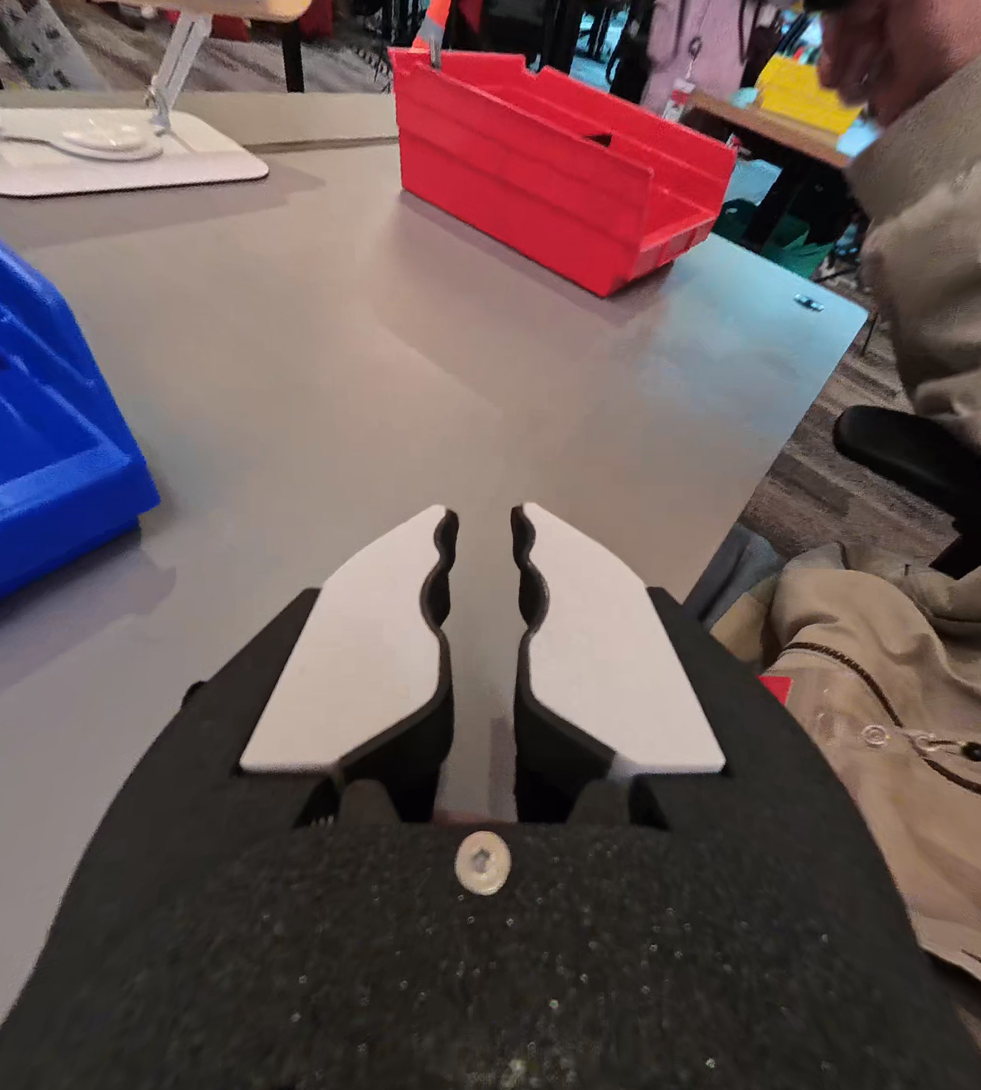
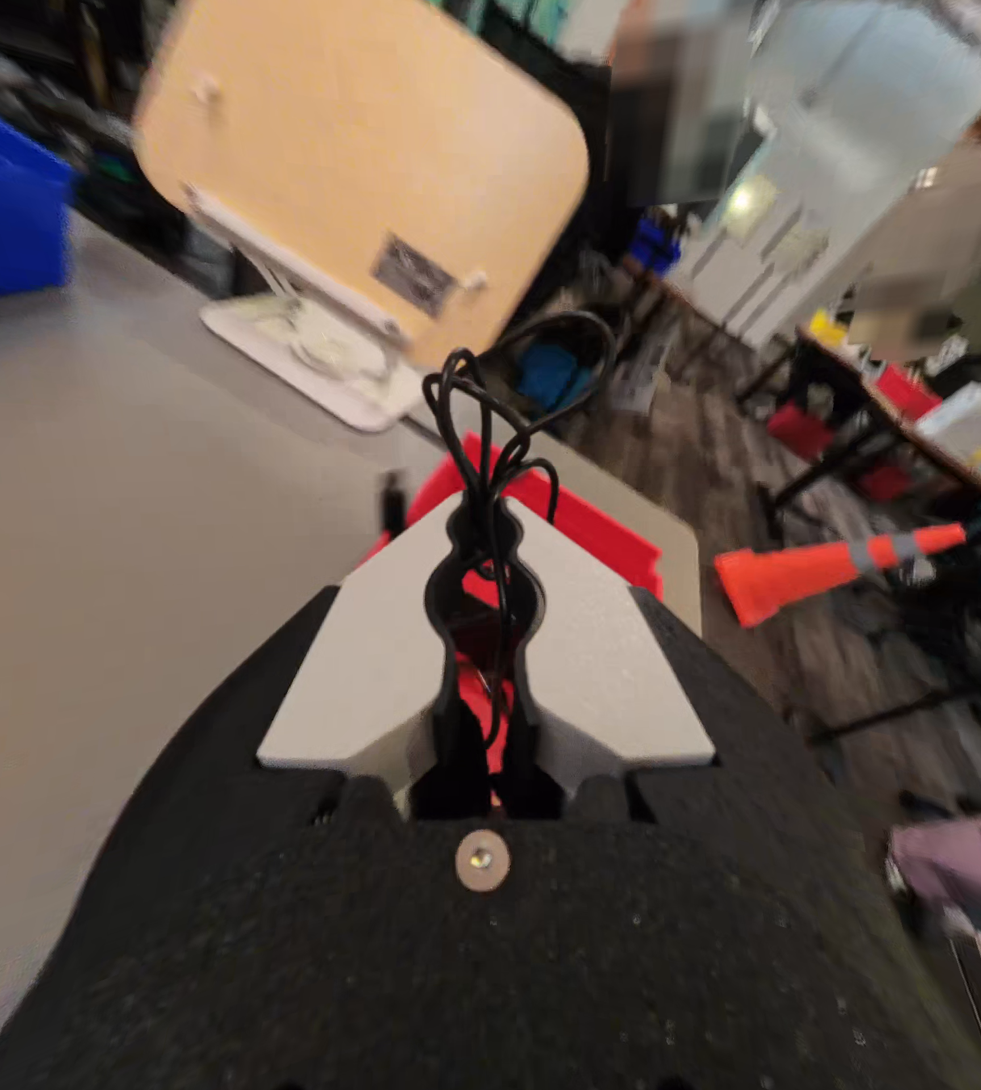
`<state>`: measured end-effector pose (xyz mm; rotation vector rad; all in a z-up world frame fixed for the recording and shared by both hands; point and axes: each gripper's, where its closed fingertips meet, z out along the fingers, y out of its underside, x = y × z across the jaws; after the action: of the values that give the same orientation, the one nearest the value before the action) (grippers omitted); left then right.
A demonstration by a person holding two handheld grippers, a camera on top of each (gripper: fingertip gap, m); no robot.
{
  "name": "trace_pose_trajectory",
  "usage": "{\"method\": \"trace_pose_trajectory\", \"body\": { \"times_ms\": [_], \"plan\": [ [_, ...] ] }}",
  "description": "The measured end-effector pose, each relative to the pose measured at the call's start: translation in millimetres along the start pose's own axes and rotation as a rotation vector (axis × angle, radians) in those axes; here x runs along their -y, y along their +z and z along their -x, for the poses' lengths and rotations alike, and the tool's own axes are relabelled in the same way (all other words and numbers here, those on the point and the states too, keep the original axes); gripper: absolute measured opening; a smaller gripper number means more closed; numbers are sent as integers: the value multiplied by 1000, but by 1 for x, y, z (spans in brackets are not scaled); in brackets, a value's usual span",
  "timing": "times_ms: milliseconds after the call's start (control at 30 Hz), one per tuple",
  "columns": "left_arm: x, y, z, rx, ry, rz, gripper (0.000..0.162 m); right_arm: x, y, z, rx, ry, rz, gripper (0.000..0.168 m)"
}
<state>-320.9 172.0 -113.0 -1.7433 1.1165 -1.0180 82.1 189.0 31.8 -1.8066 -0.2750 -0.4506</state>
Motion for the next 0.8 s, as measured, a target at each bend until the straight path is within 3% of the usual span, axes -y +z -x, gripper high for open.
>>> {"method": "trace_pose_trajectory", "body": {
  "times_ms": [100, 267, 433, 500, 600, 800],
  "plan": [
    [-3, 3, 0, 17, 39, 22, 18, -68, 29, -1, 158, 114, 323, 6],
    [-11, 5, -3, 27, 95, 68, 18, -170, 56, 3, 148, 90, 657, 6],
    [-17, 6, -2, 38, 116, 95, 18, -225, 60, 1, 96, 78, 851, 9],
    [-20, 7, -2, 38, 121, 112, 19, -226, 60, -1, 74, 139, 856, 15],
    [-23, 8, 6, 96, 144, 126, 20, -207, 55, -5, 81, 226, 793, 44],
    [-14, 1, 25, 215, 170, 85, 23, -100, 22, -42, -3, 294, 381, 51]
  ]
}}
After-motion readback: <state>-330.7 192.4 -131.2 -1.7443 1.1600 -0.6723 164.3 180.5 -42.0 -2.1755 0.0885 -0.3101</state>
